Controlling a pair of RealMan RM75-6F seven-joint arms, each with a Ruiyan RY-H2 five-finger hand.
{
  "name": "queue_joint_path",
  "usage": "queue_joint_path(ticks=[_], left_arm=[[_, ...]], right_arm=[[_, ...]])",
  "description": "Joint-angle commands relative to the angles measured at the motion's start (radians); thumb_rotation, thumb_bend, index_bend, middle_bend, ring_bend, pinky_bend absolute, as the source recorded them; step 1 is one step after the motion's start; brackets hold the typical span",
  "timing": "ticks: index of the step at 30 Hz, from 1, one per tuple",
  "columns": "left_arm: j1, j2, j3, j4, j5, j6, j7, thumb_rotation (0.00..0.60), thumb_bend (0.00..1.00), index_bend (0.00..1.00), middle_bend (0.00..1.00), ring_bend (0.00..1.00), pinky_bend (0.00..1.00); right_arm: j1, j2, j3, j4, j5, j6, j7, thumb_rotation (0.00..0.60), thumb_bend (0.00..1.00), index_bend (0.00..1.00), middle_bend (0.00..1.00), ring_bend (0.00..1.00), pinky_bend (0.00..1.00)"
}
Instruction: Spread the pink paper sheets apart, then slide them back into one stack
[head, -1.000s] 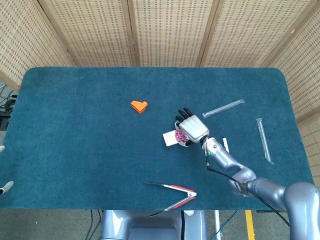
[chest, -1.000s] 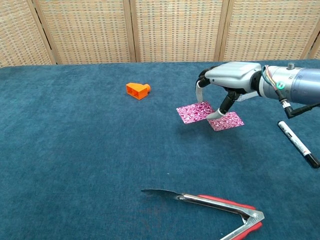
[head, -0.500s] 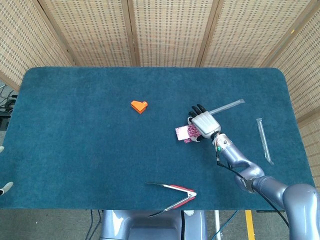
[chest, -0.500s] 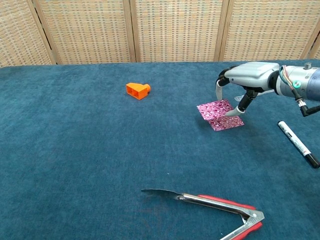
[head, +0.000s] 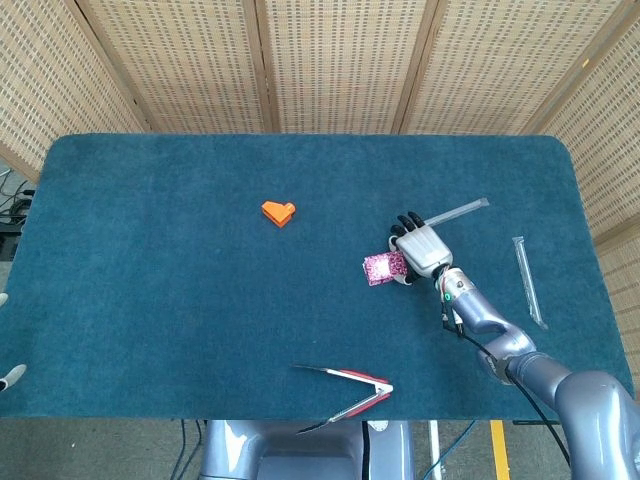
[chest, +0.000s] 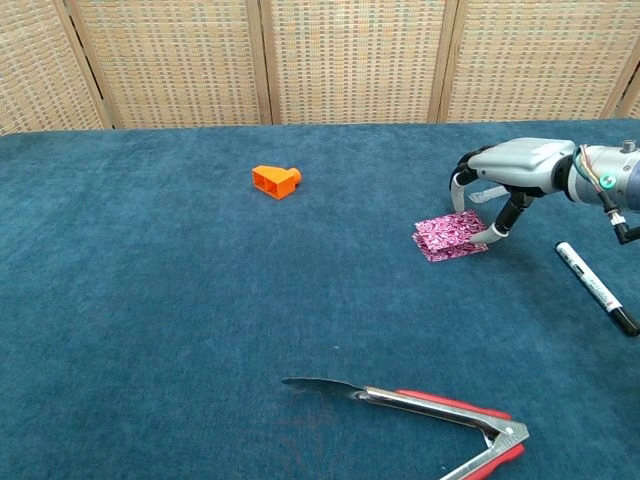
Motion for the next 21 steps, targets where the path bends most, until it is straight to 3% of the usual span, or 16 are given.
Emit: queue_joint_path(ticks=[1,7,12,17,21], left_arm=[[0.0,0.0,0.0,0.0,-0.001,0.0,0.0,0.6,0.02,0.1,0.0,0.0,0.0],[-0.001,-0.001,-0.001,0.001,-0.001,-0.002,0.0,0.6,0.02,0.1,0.0,0.0,0.0],[-0.001,-0.001,-0.001,0.002,-0.002,-0.003,-0.001,0.6,0.02,0.1,0.0,0.0,0.0],[-0.004,0.0,-0.004,0.001,-0.004,-0.004,0.0,0.6,0.02,0.1,0.0,0.0,0.0],[-0.008,-0.004,-0.007,0.002,-0.005,-0.007,0.005,0.6,0.02,0.1,0.0,0.0,0.0]], right_arm=[[0.001,-0.001,-0.002,0.005,-0.005,0.0,0.008,0.6,0.28,0.35,0.15,0.0,0.0],[0.002,0.003,0.002,0.001,-0.008,0.003,0.012,0.6,0.2,0.24,0.11,0.0,0.0],[0.0,0.009,0.01,-0.009,-0.007,0.017,0.012,0.6,0.2,0.21,0.1,0.0,0.0],[-0.012,0.043,0.039,-0.054,0.005,0.073,0.001,0.6,0.21,0.21,0.11,0.0,0.0],[-0.04,0.075,0.072,-0.112,0.032,0.149,-0.054,0.6,0.28,0.24,0.13,0.0,0.0]])
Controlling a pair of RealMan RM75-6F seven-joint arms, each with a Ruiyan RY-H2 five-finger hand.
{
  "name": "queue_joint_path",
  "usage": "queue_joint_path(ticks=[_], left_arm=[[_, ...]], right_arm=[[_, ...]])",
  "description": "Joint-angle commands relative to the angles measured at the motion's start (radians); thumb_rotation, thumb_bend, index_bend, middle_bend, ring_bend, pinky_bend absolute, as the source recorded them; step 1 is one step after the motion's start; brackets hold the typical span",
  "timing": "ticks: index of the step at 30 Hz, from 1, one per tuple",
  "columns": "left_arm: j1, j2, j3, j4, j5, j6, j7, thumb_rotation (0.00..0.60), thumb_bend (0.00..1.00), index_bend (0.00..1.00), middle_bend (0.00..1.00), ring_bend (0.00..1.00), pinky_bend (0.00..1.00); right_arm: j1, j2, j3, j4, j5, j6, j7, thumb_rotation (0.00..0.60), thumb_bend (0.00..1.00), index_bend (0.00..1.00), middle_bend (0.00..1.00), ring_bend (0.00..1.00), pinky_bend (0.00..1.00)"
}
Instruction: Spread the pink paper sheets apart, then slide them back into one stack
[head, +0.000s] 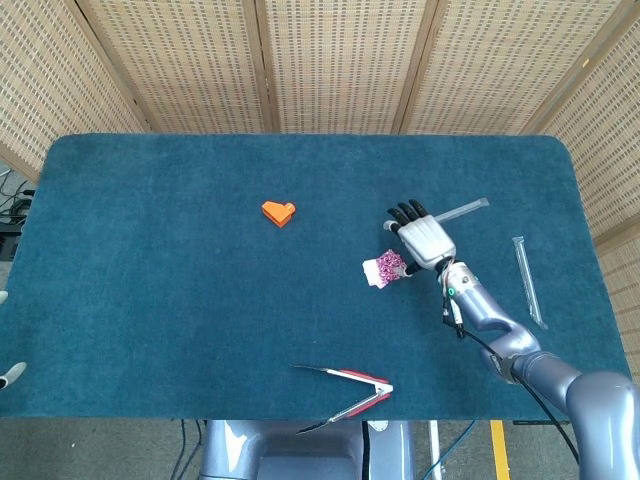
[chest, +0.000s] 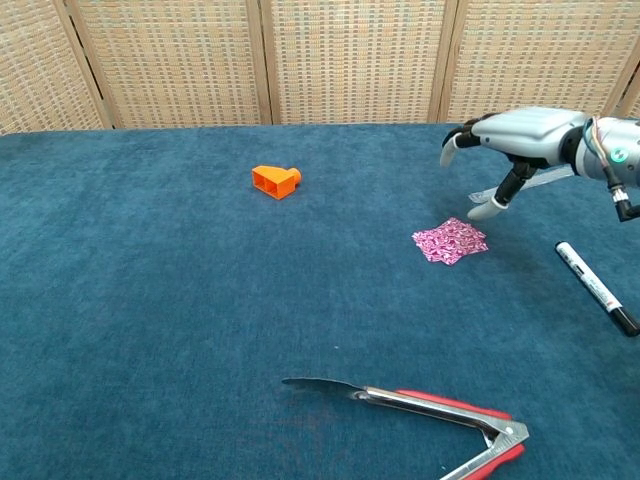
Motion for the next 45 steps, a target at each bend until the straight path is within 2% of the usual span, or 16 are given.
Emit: queue_joint_path(ticks=[1,3,6,9,16,22,28,37,45], left_arm=[[-0.003,-0.003,-0.001,0.0,0.0,-0.002,0.003,0.6,0.02,0.1,0.0,0.0,0.0],[-0.007,-0.008,-0.004,0.002,-0.002,-0.005,0.012,0.6,0.03,0.1,0.0,0.0,0.0],[-0.008,-0.014,-0.01,0.002,-0.001,0.002,0.019,0.6,0.03,0.1,0.0,0.0,0.0],[-0.01,-0.013,-0.008,0.002,0.006,0.002,0.019,0.6,0.03,0.1,0.0,0.0,0.0],[-0.014,-0.017,-0.006,0.003,0.016,0.001,0.018,0.6,0.03,0.1,0.0,0.0,0.0],[-0.014,-0.021,-0.007,0.003,0.02,0.006,0.024,0.6,0.03,0.1,0.0,0.0,0.0],[-0.019,-0.031,-0.001,0.003,0.034,0.003,0.034,0.6,0.03,0.1,0.0,0.0,0.0],[-0.03,-0.031,0.005,0.007,0.065,-0.003,0.019,0.6,0.03,0.1,0.0,0.0,0.0],[-0.043,-0.024,0.02,0.01,0.095,-0.025,-0.01,0.6,0.03,0.1,0.0,0.0,0.0]], right_arm=[[-0.033,0.037,0.037,-0.071,0.033,0.072,-0.064,0.6,0.3,0.24,0.13,0.0,0.0],[-0.079,0.08,0.07,-0.157,0.067,0.163,-0.115,0.6,0.34,0.27,0.15,0.0,0.0],[-0.128,0.132,0.084,-0.266,0.1,0.228,-0.188,0.6,0.38,0.31,0.17,0.0,0.0],[-0.167,0.17,0.088,-0.344,0.122,0.277,-0.249,0.6,0.43,0.34,0.2,0.0,0.0],[-0.277,0.266,0.077,-0.524,0.179,0.381,-0.355,0.6,0.45,0.36,0.22,0.0,0.0],[-0.352,0.313,0.062,-0.601,0.205,0.452,-0.39,0.6,0.47,0.38,0.23,0.0,0.0],[-0.479,0.36,0.032,-0.695,0.225,0.583,-0.396,0.6,0.47,0.39,0.23,0.0,0.0],[-0.599,0.409,-0.024,-0.754,0.157,0.695,-0.381,0.6,0.47,0.4,0.23,0.0,0.0],[-0.67,0.448,-0.079,-0.802,0.076,0.744,-0.359,0.6,0.47,0.4,0.23,0.0,0.0]])
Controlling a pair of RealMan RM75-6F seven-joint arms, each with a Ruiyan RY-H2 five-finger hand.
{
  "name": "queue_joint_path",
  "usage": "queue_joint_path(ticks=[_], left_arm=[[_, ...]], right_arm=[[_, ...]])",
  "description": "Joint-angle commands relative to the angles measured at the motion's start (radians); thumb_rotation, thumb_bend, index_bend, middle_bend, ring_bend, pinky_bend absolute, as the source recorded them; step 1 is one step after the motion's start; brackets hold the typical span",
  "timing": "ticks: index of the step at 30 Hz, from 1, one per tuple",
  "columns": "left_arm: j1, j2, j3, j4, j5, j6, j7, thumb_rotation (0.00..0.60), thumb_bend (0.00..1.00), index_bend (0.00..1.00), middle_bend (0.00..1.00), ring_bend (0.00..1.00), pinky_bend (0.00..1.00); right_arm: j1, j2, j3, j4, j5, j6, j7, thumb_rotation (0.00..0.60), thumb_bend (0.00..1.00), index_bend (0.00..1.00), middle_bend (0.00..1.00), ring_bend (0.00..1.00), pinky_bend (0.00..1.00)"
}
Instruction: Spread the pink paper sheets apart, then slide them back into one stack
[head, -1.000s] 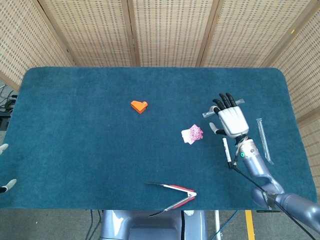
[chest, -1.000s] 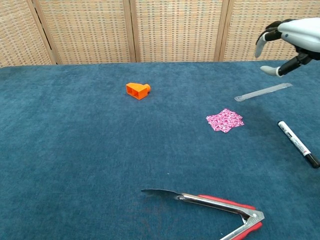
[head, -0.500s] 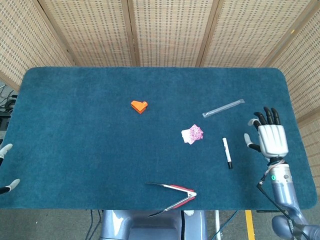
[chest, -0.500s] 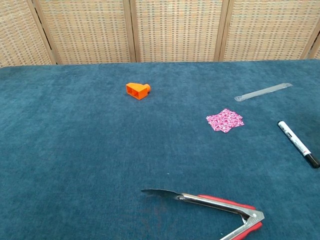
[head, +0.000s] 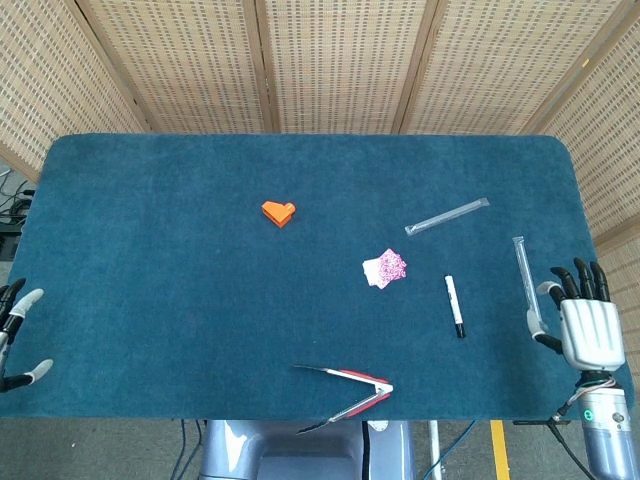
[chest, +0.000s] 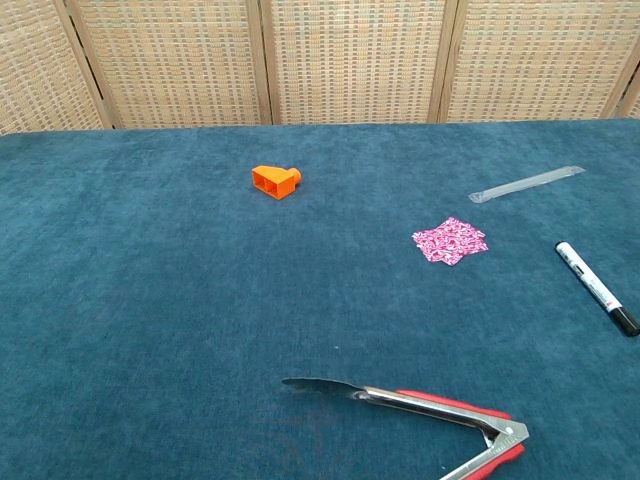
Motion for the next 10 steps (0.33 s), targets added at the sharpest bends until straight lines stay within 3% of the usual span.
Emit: queue_joint_path(ticks=[1,10], left_arm=[[-0.004,0.005,0.004,-0.001,0.01,-0.004,-0.008,0.6,0.03,0.1,0.0,0.0,0.0],[-0.008,0.003,0.007,-0.002,0.018,-0.002,-0.01,0.6,0.03,0.1,0.0,0.0,0.0]], right_arm=[[-0.027,0.014,-0.017,-0.018,-0.027,0.022,0.01,0.6,0.47,0.4,0.23,0.0,0.0],[-0.071,0.025,-0.027,-0.034,-0.063,0.035,0.021,0.6,0.47,0.4,0.23,0.0,0.0]])
